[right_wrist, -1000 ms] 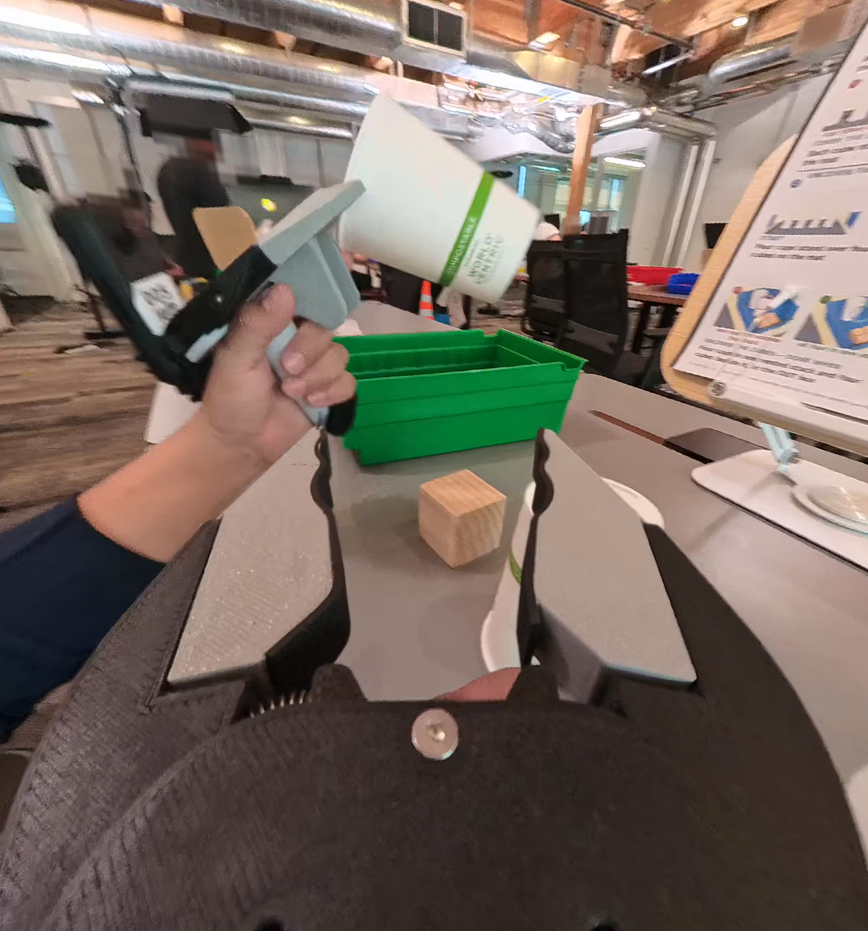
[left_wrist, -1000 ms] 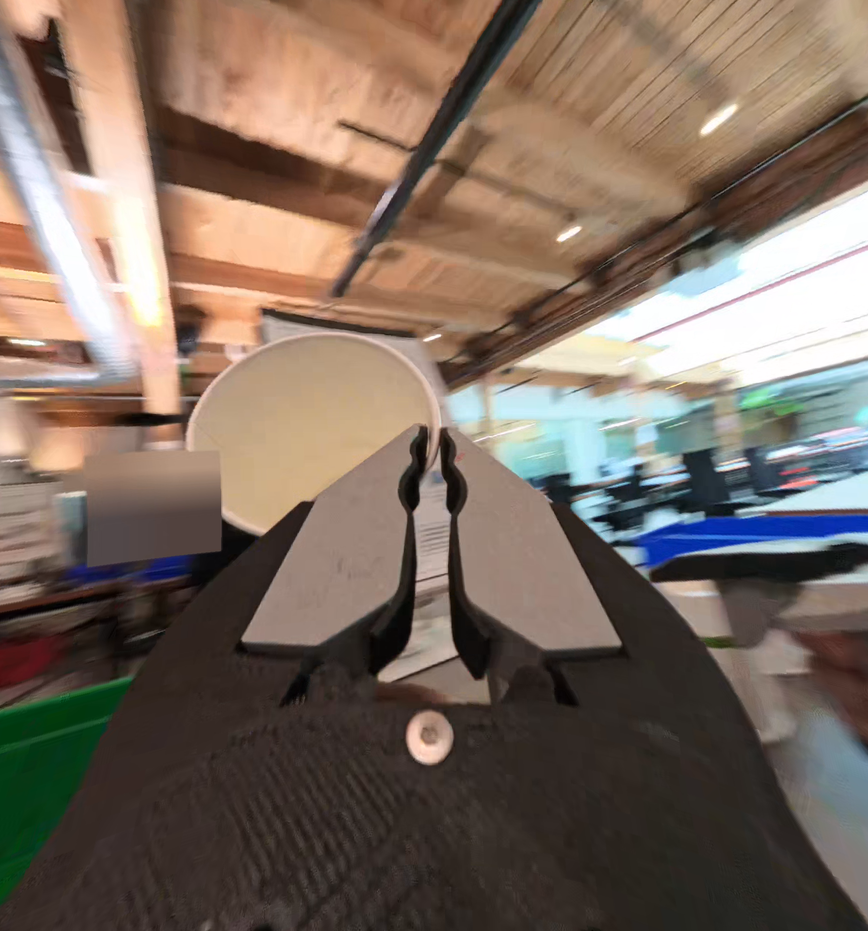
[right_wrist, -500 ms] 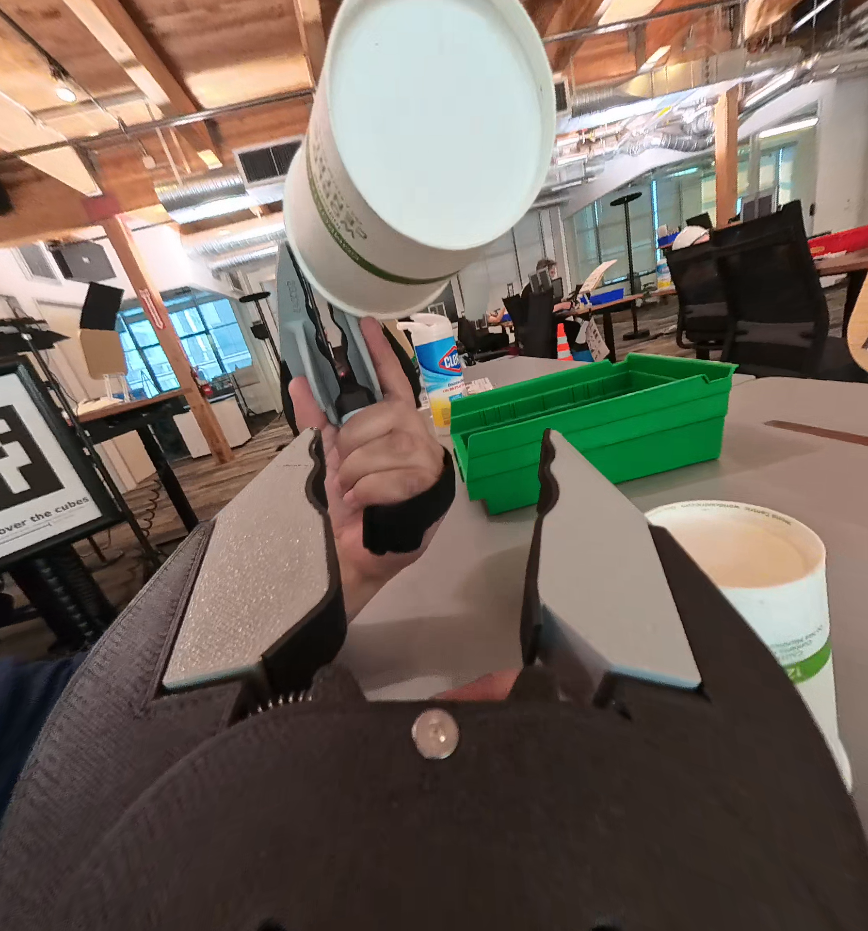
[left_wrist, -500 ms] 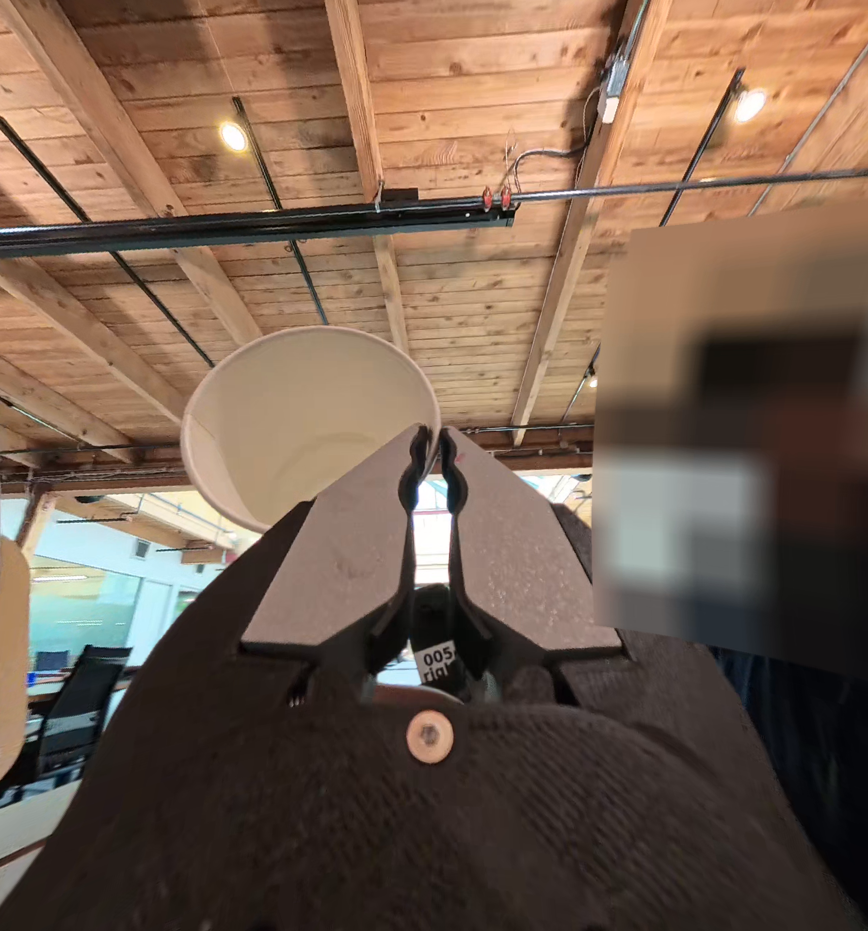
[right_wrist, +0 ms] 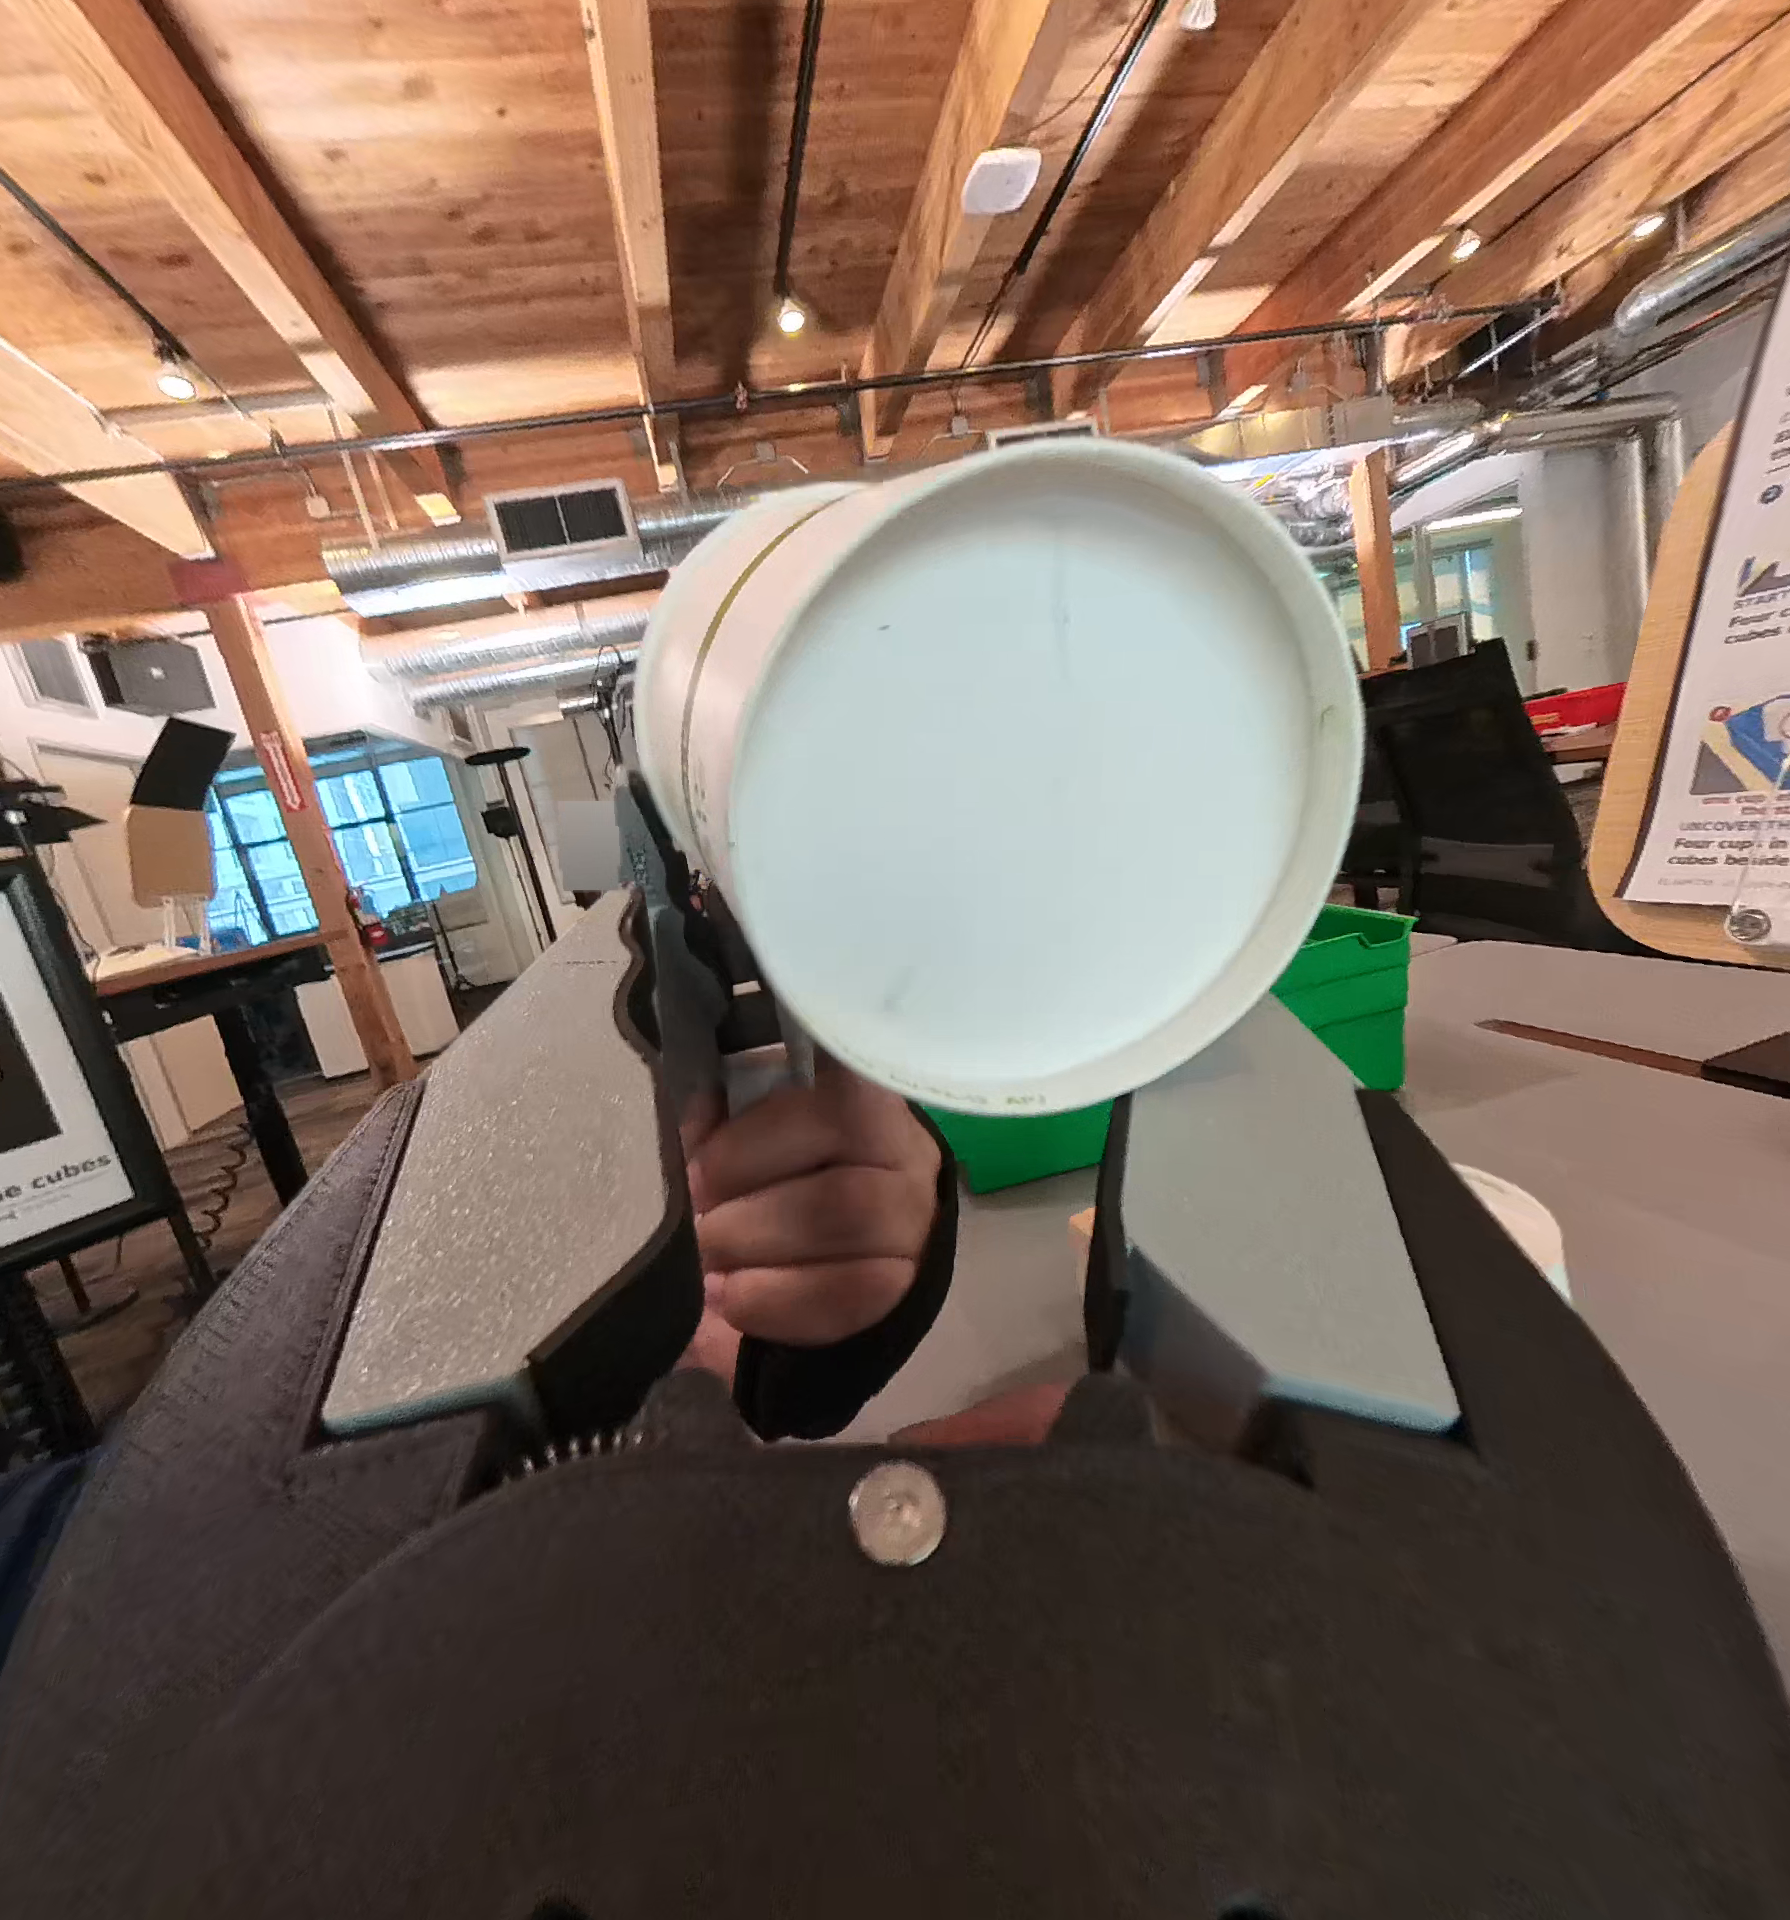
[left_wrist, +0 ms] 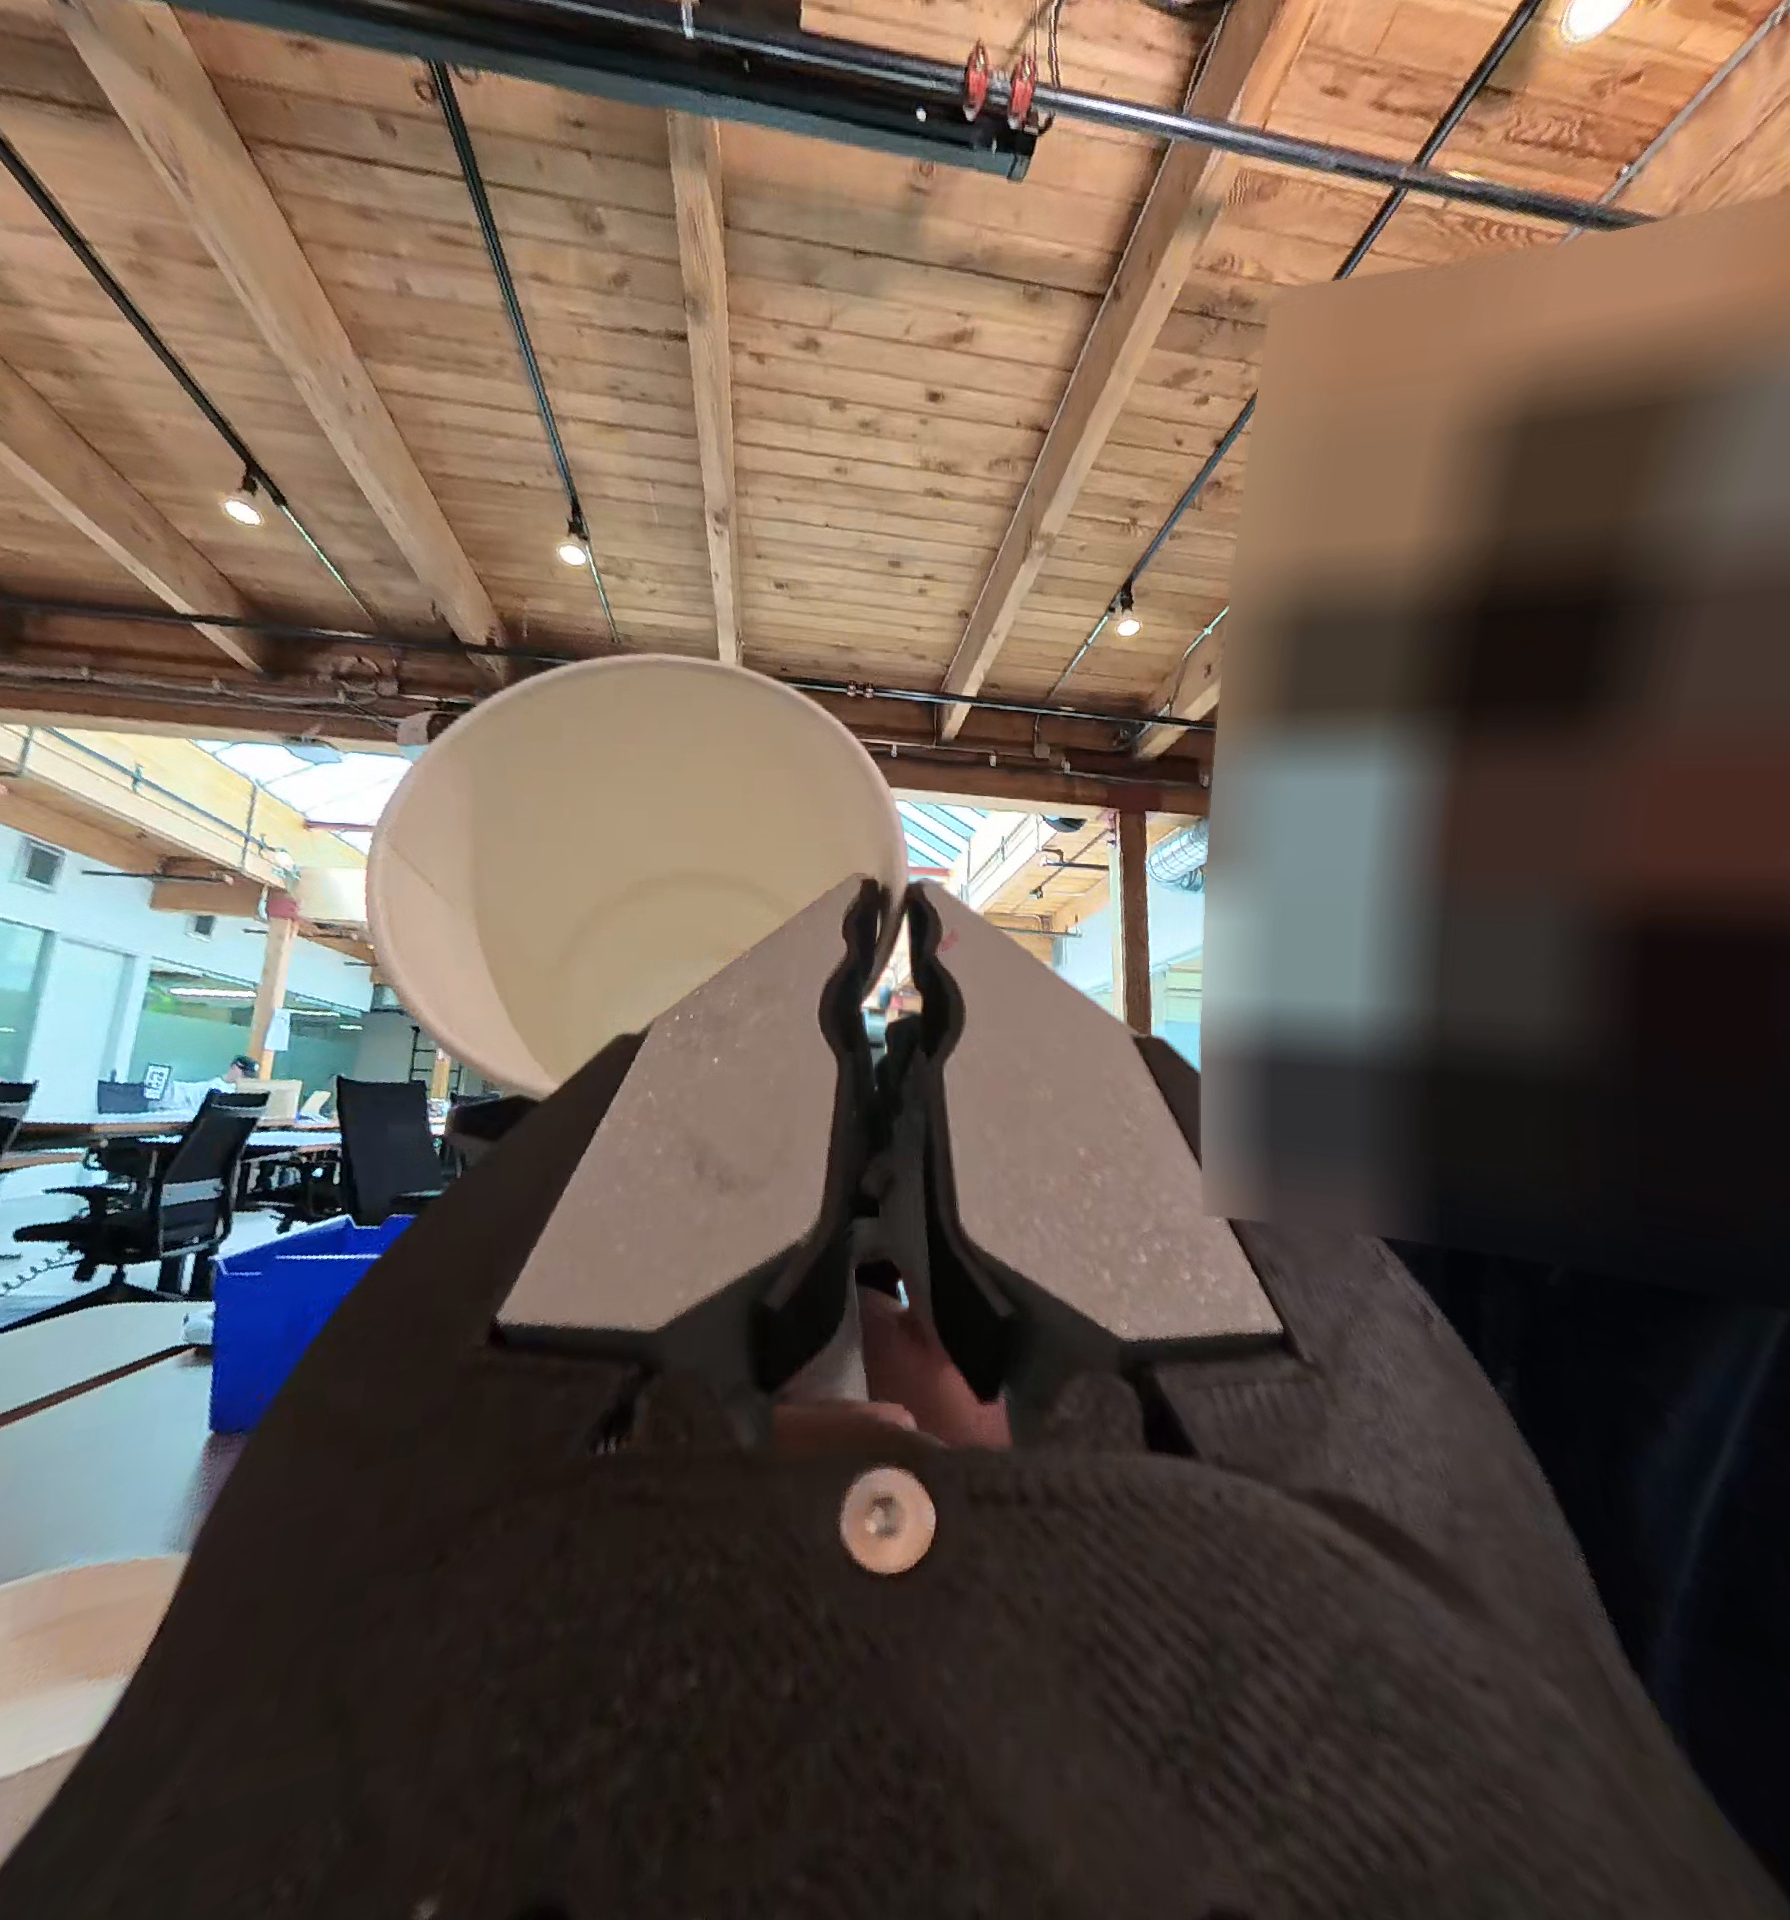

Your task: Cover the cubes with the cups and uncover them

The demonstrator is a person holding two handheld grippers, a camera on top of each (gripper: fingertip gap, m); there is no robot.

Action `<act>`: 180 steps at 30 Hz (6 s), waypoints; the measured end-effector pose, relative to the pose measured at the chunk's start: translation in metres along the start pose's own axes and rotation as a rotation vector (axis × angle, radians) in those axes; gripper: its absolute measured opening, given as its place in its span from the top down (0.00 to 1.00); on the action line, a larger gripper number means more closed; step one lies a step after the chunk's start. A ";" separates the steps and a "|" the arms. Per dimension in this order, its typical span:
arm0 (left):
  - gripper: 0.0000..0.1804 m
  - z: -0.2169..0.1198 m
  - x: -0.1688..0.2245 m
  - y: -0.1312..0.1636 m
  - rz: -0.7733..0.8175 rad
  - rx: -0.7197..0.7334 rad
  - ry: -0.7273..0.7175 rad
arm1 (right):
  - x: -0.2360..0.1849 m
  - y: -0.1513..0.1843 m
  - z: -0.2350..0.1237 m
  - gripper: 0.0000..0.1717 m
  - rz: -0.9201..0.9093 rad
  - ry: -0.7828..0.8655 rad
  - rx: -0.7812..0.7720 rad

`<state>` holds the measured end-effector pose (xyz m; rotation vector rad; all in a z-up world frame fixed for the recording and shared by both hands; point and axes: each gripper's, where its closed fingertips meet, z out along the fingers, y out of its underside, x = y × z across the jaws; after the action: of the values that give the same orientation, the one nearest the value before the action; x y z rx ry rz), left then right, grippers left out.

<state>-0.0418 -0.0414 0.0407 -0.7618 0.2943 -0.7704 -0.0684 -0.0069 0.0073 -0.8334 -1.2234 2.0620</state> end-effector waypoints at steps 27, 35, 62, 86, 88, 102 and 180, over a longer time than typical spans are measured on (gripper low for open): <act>0.99 -0.012 -0.009 0.123 0.045 -0.649 -0.030 | 0.029 -0.031 -0.026 0.51 0.228 -0.023 0.097; 0.70 -0.025 -0.028 0.118 0.071 -0.714 -0.168 | 0.031 -0.032 -0.029 0.52 -0.028 0.081 -0.001; 0.50 -0.043 -0.051 0.121 0.009 -0.785 -0.331 | 0.018 0.025 -0.012 0.52 -0.094 -0.001 -0.305; 0.50 -0.060 -0.088 0.034 0.409 -0.602 -0.617 | 0.023 -0.010 -0.022 0.59 0.012 -0.016 -0.117; 0.50 -0.081 -0.110 0.003 0.534 -0.540 -0.838 | 0.027 -0.011 -0.023 0.59 0.032 -0.006 -0.110; 0.50 -0.186 -0.157 0.025 0.509 -0.850 -1.394 | 0.022 -0.012 -0.022 0.60 0.018 -0.012 -0.108; 0.50 -0.125 -0.138 0.153 0.344 -1.118 -1.309 | 0.194 -0.030 -0.231 0.72 -0.718 0.791 -0.632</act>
<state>-0.1213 0.0663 -0.1599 -2.0177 -0.3944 0.4112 -0.0096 0.2725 -0.0947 -1.1117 -1.4013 0.6508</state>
